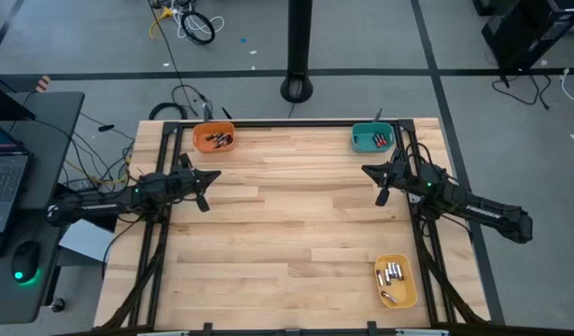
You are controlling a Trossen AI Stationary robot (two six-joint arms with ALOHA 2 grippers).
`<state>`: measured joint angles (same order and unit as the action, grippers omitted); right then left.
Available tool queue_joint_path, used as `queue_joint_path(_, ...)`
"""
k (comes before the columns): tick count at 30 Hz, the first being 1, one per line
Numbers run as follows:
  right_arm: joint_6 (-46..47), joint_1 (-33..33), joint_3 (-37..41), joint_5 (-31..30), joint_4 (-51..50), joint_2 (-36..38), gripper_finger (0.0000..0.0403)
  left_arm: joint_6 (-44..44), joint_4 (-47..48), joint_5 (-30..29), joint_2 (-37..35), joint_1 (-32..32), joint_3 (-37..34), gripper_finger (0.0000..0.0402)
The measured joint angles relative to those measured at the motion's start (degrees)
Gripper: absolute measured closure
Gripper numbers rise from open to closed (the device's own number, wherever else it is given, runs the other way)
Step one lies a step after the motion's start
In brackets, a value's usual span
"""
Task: Sort batteries
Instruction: Return to Home Position
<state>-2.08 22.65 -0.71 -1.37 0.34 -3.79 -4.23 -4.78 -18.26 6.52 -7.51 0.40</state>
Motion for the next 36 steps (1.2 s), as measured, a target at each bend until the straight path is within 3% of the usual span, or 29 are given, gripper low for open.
queue_joint_path(36, -0.01, 0.0, 0.0, 0.0, -0.02, 0.0, 0.0367, 0.0, 0.0, 0.02, -0.02, 0.0, 0.0, 0.0387)
